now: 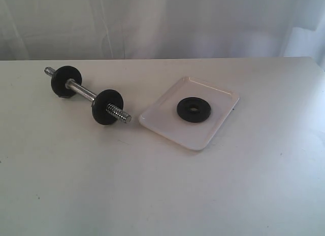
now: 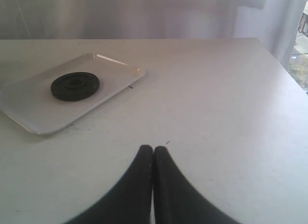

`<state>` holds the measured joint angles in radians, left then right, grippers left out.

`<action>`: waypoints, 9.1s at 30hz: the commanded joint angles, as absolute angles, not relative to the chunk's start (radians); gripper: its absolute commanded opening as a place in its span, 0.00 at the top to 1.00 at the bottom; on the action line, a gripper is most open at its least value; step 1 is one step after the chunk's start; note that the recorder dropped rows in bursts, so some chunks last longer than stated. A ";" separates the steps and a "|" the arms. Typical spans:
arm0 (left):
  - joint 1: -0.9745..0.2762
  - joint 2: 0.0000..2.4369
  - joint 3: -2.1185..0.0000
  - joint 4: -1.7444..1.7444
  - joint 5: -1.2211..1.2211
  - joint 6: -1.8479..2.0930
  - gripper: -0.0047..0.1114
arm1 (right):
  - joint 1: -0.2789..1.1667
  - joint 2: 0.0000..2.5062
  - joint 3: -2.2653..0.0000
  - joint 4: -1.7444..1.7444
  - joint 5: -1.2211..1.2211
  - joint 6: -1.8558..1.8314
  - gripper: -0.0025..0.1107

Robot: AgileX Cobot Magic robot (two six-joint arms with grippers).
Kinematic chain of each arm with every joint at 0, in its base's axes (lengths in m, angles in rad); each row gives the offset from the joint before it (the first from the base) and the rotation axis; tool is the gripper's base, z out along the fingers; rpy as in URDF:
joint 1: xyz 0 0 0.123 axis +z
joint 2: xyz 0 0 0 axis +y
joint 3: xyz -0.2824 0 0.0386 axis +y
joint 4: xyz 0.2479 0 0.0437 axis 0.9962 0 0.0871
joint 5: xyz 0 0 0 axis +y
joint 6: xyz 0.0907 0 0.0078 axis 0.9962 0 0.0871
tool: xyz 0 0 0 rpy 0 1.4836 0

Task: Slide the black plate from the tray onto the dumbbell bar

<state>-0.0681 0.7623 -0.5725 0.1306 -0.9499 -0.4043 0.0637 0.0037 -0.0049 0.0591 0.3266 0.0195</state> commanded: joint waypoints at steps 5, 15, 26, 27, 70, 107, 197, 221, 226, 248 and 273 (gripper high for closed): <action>-0.072 1.188 -1.078 0.463 -0.504 -0.424 0.96 | 0.059 0.000 0.000 0.051 0.316 0.023 0.98; -0.072 1.564 -1.380 0.887 -0.047 -0.657 0.96 | 0.059 0.000 0.000 0.051 0.316 0.023 0.98; -0.096 1.837 -1.466 0.911 0.257 -0.345 0.96 | 0.059 0.000 0.000 0.051 0.316 0.023 0.98; -0.108 1.853 -1.483 0.841 0.297 -0.231 0.96 | 0.059 0.000 0.000 0.051 0.316 0.023 0.98; -0.233 2.095 -1.802 -0.238 0.772 1.728 0.43 | 0.059 0.000 0.000 0.051 0.316 0.023 0.98; -0.234 2.240 -1.792 -0.329 0.758 1.788 0.96 | 0.059 0.000 0.000 0.051 0.316 0.041 0.98; -0.350 2.136 -1.601 -0.508 0.907 1.438 0.96 | 0.059 0.000 0.000 0.051 -0.097 0.041 0.98; -0.350 2.136 -1.601 -0.508 0.886 1.438 0.96 | 0.059 0.000 0.000 0.072 -0.503 0.476 0.98; -0.350 2.136 -1.601 -0.508 0.884 1.438 0.96 | 0.059 0.009 -0.050 0.092 -0.517 0.461 0.98; -0.350 2.136 -1.601 -0.516 0.884 1.438 0.96 | 0.292 1.449 -0.947 -0.542 -0.298 0.605 0.98; -0.350 2.136 -1.601 -0.591 0.887 1.438 0.96 | 0.378 1.856 -1.260 -0.550 0.314 0.279 0.98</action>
